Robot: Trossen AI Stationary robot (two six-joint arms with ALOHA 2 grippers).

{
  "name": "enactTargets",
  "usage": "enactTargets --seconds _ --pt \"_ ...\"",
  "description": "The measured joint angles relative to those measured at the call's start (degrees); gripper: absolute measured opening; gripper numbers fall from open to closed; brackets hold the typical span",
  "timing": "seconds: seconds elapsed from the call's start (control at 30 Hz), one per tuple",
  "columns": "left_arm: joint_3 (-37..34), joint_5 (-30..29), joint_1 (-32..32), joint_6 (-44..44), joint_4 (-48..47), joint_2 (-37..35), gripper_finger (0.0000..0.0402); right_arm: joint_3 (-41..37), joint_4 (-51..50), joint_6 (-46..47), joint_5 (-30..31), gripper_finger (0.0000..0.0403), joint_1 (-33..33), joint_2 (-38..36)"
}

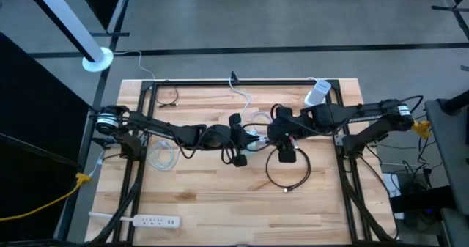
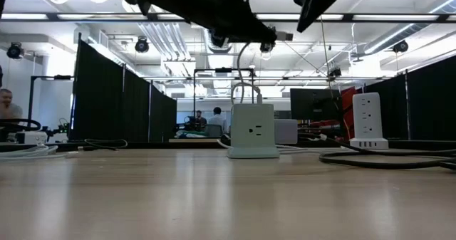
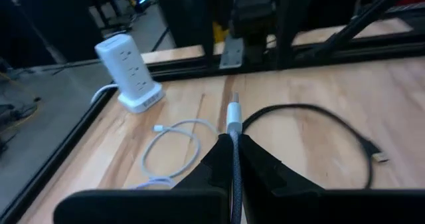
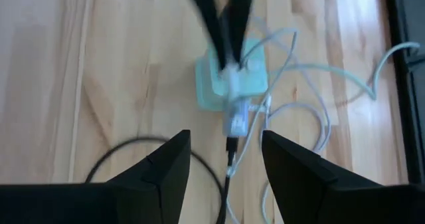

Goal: Insert USB
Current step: Insert the violet USB cable into the top white outlet

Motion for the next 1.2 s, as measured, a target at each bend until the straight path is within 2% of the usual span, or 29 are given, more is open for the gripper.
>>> enactTargets --seconds 0.17,0.9,1.2 --pt "-0.05 3.56 -0.27 -0.4 3.14 0.0 0.0 0.0 4.56 -1.35 0.06 0.0155 -0.02 0.13" --pt "-0.05 3.18 -0.35 -0.4 5.06 0.06 0.0 -0.2 1.66 -1.1 -1.05 0.0082 0.0 1.1" --pt "-0.05 3.04 -0.31 -0.4 4.05 0.09 0.0 -0.2 1.79 -0.94 -1.08 0.001 0.0 1.51"
